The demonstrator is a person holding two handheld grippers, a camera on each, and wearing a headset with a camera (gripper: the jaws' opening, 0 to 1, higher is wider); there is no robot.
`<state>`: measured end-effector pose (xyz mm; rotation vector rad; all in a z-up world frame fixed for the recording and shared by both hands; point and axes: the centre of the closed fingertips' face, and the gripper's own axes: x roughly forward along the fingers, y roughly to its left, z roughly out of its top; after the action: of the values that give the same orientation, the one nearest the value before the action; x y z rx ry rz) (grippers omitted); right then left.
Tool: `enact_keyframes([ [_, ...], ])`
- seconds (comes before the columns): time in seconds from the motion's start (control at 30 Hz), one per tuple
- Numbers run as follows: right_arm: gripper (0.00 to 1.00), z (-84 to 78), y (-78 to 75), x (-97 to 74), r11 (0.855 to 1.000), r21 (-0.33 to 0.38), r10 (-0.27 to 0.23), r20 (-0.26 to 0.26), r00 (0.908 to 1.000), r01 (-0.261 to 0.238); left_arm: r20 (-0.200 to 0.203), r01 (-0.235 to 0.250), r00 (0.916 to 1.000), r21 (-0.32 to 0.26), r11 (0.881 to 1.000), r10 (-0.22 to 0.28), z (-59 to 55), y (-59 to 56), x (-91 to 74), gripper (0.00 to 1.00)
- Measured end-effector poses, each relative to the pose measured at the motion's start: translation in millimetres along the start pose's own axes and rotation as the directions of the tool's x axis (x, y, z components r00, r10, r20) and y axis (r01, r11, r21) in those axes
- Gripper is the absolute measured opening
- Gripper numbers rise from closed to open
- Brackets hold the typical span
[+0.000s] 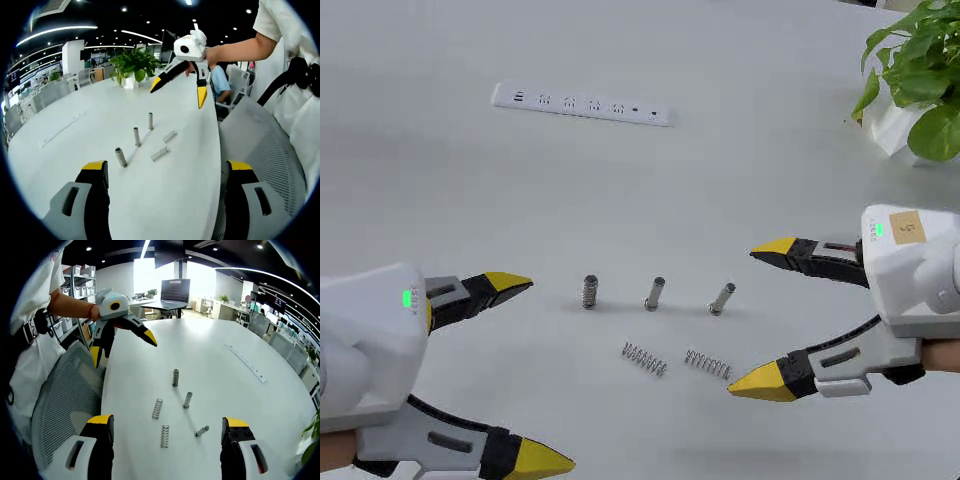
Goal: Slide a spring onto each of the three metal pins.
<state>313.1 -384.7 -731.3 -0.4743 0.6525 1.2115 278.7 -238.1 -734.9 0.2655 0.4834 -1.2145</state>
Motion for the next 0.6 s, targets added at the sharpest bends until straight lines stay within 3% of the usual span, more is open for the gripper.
enact_keyframes([
  [0.47,0.93,-40.8,9.2,-28.5,0.993,0.102,-0.069,0.046,0.9965,0.064,-0.084,0.076,0.9939,0.055,0.996,-0.071,-0.9,-5.6,27.4,0.86],
  [0.57,0.94,-47.1,10.5,-32.5,0.991,0.116,-0.079,0.053,0.9954,0.072,-0.163,0.097,0.9836,0.117,0.988,-0.077,-9.9,-4.5,34.7,0.79],
  [0.6,0.94,-49.1,10.3,-33.2,0.989,0.124,-0.082,0.051,0.9953,0.075,-0.162,0.1,0.9836,0.124,0.987,-0.079,-8.9,-5.1,37.8,0.77],
])
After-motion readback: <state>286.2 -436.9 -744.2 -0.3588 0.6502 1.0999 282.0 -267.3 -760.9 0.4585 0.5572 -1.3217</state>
